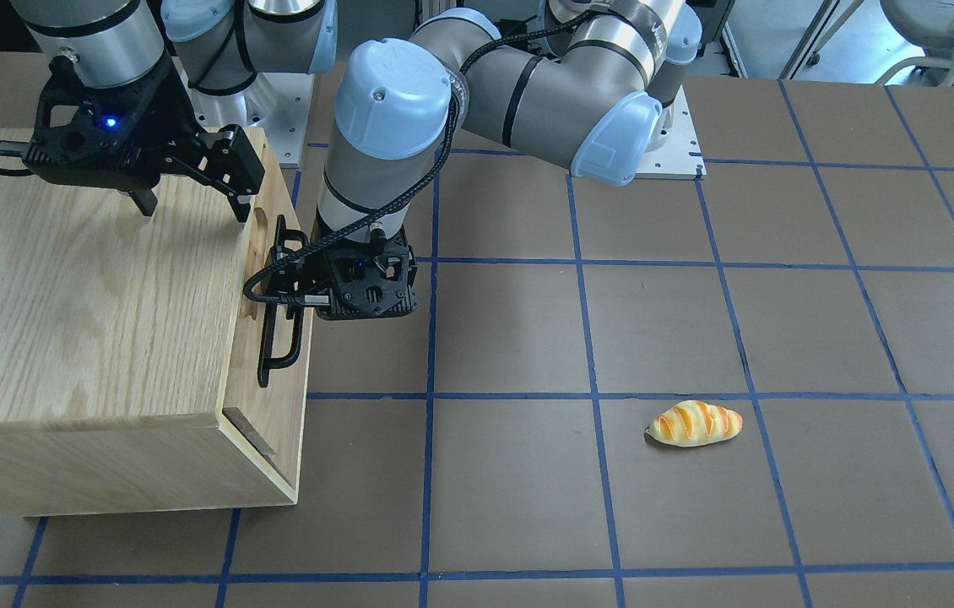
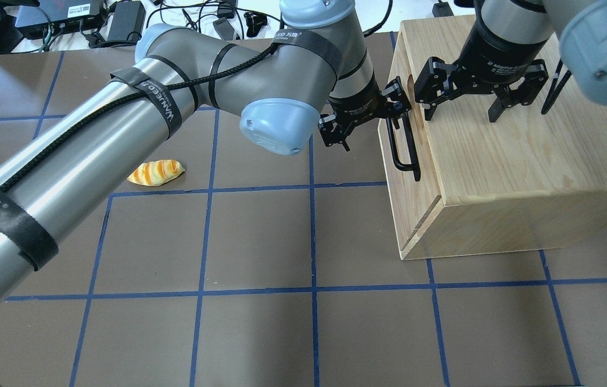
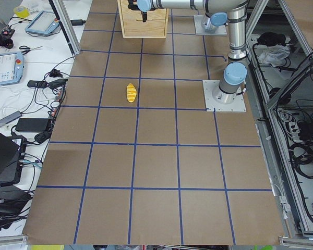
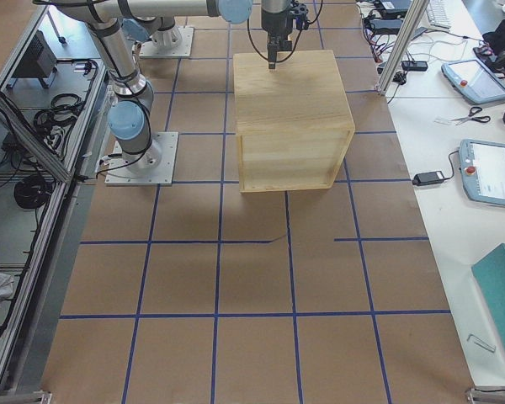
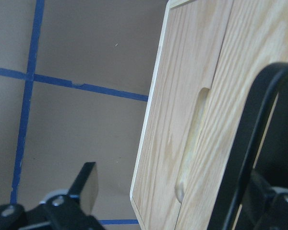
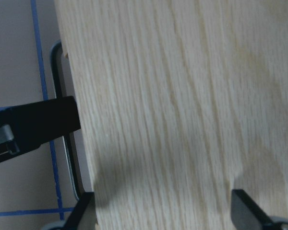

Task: Open upper drawer

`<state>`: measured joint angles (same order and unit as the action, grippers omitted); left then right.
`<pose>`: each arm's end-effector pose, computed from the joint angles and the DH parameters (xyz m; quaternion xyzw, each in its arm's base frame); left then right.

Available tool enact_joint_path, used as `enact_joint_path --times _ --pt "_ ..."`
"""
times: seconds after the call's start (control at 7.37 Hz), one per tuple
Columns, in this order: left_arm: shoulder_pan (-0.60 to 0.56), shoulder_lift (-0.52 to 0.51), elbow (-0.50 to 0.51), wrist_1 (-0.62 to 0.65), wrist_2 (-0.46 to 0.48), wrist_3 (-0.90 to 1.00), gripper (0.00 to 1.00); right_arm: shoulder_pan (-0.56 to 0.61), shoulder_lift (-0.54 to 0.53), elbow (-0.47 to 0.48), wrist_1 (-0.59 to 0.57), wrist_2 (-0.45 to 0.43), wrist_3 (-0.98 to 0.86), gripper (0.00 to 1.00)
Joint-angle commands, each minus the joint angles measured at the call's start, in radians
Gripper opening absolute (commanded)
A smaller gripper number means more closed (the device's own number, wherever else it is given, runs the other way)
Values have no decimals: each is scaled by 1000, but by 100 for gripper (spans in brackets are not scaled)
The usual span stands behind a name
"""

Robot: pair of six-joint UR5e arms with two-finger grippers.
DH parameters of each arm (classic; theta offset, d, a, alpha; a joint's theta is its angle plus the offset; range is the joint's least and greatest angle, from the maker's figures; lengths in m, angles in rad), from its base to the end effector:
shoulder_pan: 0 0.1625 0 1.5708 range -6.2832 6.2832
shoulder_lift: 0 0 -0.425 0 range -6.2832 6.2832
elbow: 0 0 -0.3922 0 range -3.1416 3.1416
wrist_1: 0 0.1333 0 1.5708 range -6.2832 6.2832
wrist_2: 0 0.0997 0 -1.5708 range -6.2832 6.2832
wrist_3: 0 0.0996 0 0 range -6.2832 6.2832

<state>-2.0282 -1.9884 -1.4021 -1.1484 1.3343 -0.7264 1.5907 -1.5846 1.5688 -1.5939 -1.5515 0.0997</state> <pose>-0.4353 -0.5296 0.3762 0.1225 -0.9817 0.0058 0.1455 0.1449 -0.4870 0.4980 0.0397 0.9990 -0.0188 0.0108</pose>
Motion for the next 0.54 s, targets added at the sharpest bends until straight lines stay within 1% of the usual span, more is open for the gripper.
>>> enact_joint_path --times 0.0,0.41 --pt "3 17 2 -25 16 2 100 0 0 0 0 1 0 100" --pt "5 11 2 -31 40 5 100 0 0 0 0 1 0 100"
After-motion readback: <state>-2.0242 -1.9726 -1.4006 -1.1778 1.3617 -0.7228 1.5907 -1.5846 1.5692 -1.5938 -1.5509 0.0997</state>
